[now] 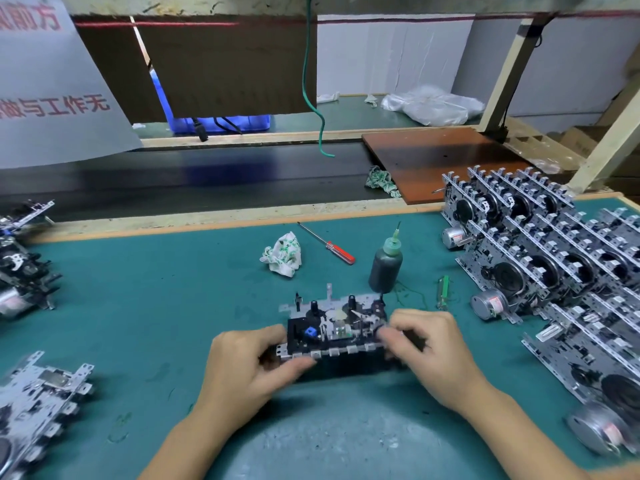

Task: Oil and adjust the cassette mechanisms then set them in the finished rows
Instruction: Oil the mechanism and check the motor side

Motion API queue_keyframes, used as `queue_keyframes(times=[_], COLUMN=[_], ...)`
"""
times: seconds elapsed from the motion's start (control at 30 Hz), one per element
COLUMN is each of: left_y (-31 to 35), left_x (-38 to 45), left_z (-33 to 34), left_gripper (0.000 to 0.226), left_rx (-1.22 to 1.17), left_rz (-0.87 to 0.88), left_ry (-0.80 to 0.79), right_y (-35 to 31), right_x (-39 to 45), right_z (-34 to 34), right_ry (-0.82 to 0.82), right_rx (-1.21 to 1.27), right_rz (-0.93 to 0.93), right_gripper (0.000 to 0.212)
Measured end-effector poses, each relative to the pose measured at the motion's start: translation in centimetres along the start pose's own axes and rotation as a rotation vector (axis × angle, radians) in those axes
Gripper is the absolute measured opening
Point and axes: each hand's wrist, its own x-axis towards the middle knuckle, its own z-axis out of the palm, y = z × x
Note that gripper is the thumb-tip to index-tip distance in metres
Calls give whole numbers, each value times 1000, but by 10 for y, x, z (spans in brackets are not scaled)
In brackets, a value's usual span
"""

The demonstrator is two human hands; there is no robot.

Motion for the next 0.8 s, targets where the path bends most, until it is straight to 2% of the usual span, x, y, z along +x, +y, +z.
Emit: queue_keyframes(times=[0.07, 0.1, 0.17, 0.23, 0.37, 0.43, 0.53, 0.6, 0.67, 0.73, 0.8], left_y=[3, 5, 8, 8, 7, 8, 6, 9, 14, 19, 22], left_x=[0, 1, 5, 10, 19, 18, 16, 20, 28, 34, 39], left_z=[3, 5, 7, 6, 2, 2, 1, 1, 1, 3, 6], left_gripper=[48, 49, 63, 73, 70, 73, 62, 37, 28, 28, 25], left_rx=[-221, -318, -430, -436, -373, -234, 29, 6, -153, -264, -291], left_rz=[-60, -117, -258, -360, -427, -415, -344, -250, -154, -55, 5], left_ry=[66, 112, 153, 120, 44, 46, 209, 277, 215, 118, 27], right_y=[-9, -14, -20, -21, -21, -22, -20, -16, -12, -8, -6], right_x=[4, 7, 14, 22, 33, 32, 25, 20, 17, 17, 18], right_z=[0, -1, -2, -1, 0, -3, -3, 0, 0, 1, 6], right_ry=[44, 38, -17, -77, -114, -133, -107, -3, 77, 58, -38], right_rx=[170, 208, 234, 243, 257, 240, 36, -197, -294, -196, 43], right_rz=[129, 189, 301, 368, 419, 414, 348, 239, 148, 110, 114], right_gripper=[57, 61, 71, 74, 70, 74, 84, 80, 67, 46, 40])
